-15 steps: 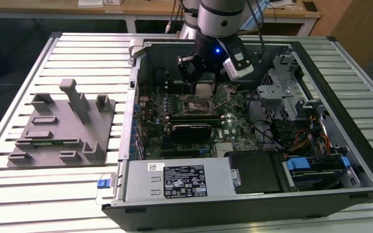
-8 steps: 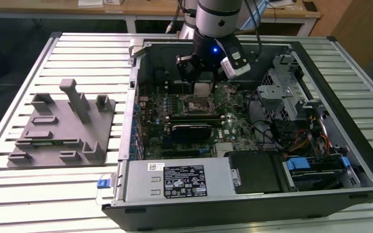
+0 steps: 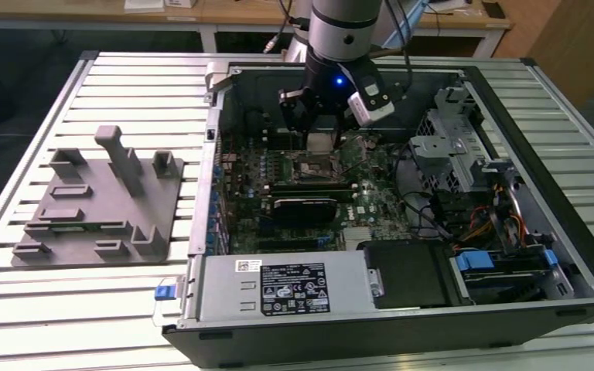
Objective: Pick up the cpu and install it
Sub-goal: 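Pick up the cpu and move it towards the insertion slot, then place the cpu into insertion slot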
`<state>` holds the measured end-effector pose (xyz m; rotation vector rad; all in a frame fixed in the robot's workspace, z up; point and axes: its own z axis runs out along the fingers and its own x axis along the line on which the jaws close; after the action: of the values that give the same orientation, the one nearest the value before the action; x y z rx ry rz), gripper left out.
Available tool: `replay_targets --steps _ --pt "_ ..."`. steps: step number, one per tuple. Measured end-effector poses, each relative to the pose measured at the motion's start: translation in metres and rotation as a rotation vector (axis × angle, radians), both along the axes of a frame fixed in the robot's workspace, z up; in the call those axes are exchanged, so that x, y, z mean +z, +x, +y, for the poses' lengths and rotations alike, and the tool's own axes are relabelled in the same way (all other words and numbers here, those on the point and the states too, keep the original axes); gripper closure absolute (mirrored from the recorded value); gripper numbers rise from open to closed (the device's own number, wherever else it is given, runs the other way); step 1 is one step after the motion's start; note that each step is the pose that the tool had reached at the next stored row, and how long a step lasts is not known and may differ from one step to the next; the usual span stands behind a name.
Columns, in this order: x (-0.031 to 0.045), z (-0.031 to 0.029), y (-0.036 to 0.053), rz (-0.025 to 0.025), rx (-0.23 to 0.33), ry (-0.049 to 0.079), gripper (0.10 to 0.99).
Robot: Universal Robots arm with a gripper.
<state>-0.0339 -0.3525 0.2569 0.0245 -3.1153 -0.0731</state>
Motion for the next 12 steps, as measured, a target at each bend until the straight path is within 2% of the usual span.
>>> replay_targets --steps 12 --pt "-0.0004 0.0000 0.0000 0.0000 0.000 0.000 0.545"
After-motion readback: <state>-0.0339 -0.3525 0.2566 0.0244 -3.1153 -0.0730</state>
